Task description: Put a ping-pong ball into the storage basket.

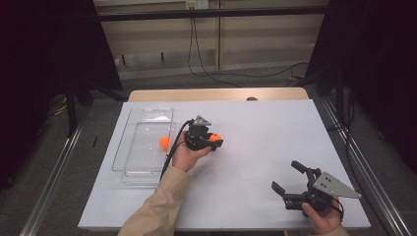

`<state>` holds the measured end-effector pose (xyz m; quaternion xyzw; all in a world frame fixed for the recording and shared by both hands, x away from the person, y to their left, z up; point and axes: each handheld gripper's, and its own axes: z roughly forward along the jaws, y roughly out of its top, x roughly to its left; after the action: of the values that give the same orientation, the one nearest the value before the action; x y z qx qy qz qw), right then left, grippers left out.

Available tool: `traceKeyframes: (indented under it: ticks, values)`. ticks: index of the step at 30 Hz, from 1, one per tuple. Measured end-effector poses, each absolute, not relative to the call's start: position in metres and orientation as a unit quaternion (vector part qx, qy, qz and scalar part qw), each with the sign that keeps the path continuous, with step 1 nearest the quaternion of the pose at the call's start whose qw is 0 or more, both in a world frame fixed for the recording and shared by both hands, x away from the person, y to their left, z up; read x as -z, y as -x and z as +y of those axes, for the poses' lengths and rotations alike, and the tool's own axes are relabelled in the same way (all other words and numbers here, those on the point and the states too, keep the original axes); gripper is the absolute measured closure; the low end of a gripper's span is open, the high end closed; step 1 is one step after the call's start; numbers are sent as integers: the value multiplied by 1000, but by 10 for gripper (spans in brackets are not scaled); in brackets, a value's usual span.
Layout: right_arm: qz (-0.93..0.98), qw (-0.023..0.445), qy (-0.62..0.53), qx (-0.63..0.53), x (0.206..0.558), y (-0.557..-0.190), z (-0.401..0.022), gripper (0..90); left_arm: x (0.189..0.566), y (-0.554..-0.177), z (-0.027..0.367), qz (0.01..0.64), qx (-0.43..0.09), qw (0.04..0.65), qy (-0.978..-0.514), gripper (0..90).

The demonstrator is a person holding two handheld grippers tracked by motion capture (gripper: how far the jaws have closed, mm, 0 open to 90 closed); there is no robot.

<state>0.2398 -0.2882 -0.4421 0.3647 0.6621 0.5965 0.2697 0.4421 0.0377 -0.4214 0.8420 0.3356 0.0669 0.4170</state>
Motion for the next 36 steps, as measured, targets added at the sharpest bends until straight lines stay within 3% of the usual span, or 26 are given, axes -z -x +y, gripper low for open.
traceKeyframes:
  ticks: [36]
  values:
    - [660,270,-365,-598,442,-241,-288,23,412,-442,56,347,-67,419,-836,510]
